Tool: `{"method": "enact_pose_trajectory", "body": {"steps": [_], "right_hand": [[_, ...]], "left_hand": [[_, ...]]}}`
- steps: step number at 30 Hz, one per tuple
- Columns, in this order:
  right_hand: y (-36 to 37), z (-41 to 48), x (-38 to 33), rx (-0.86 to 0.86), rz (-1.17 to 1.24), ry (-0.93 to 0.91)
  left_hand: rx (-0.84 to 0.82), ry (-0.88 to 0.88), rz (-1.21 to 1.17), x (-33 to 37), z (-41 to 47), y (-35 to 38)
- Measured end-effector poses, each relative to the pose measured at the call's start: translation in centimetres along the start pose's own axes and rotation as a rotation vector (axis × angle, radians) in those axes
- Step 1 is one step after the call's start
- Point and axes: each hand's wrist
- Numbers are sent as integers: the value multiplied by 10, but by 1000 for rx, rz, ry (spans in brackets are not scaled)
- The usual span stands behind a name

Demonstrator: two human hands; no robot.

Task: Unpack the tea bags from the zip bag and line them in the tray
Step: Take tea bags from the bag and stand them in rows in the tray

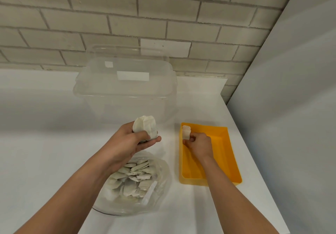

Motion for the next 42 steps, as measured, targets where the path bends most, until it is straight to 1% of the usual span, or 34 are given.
{"method": "enact_pose_trajectory", "body": {"steps": [5,7,8,10,11,13,14,16,18,22,23,27,29,33,36,39,42], "right_hand": [[-11,-2,-3,6,28,35],[-22,-7,-9,72,52,21],[-28,-12,-16,121,89,-3],[-44,-26,-39,181,245,-48],[-53,-35,-54,163,356,-57],[-67,-50,-83,22,542,-66],[-73,-56,-94,-60,579,-81],[-78,-64,-108,-143,545,-142],[-80,-67,-113,-150,517,-185],[-81,-71,-114,-45,514,-240],[-83,-72,-114,-42,527,-244],[-87,-74,-112,-199,535,-193],[-87,-76,-109,-221,534,-178],[-88,-77,-106,-170,593,-116],[-89,-73,-102,-110,624,-75],[-88,-63,-92,27,650,11],[-83,-47,-75,163,613,77]], "left_hand": [[-26,4,10,2,-2,-2],[-36,13,21,2,-4,-3],[-40,19,32,3,-4,-3],[-52,32,58,3,-6,-3],[-61,39,69,3,-7,-2],[-77,60,90,3,-8,0],[-87,75,103,4,-9,1],[-113,100,116,5,-12,3],[-131,106,106,5,-14,4],[-131,123,79,5,-16,5],[-131,134,70,5,-16,4],[-165,182,65,4,-16,4],[-159,174,68,4,-15,6],[-160,104,17,3,-14,10],[-120,32,-50,5,-11,11],[-87,17,-55,5,-9,9],[-83,37,-29,3,-9,5]]}}
Point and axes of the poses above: each hand's wrist, its own z-axis towards the middle knuckle, its own y-axis out of the palm, x = y × z, and after that the axes turned 14 degrees about x, right-handed
